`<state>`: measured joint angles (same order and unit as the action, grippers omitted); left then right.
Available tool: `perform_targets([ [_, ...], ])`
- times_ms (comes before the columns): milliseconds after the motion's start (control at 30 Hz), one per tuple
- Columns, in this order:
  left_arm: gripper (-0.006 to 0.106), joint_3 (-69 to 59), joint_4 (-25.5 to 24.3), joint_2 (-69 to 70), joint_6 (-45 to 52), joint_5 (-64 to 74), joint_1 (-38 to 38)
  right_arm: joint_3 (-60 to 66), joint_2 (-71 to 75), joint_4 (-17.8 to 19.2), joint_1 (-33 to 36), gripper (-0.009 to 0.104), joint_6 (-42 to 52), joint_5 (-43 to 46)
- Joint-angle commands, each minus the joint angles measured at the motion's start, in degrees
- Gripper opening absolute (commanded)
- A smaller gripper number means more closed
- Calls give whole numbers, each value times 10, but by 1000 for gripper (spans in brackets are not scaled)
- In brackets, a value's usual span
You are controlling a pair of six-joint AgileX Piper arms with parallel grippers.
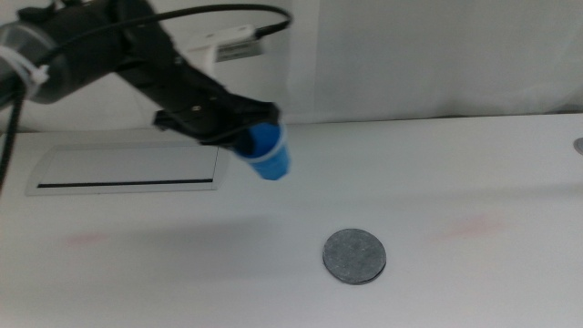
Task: Place an empty cup on a cup mat.
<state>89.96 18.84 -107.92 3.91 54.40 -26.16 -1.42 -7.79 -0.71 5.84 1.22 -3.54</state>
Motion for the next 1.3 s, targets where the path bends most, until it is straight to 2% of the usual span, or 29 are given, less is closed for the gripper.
perform_targets([
  [0, -3, 19, 9, 5, -5, 2, -47, 3, 3, 3, -1, -2, 1, 5],
  [67, -3, 19, 4, 5, -8, -9, -81, 3, 3, 3, -1, -2, 1, 5],
  [233, -3, 19, -58, -3, -42, -21, -160, 3, 3, 3, -1, -2, 1, 5],
  [433, -3, 19, -64, -40, -53, -16, -206, 3, 3, 3, -1, -2, 1, 5],
  [1267, -3, 20, -69, -135, -68, -26, -211, 3, 3, 3, -1, -2, 2, 5],
])
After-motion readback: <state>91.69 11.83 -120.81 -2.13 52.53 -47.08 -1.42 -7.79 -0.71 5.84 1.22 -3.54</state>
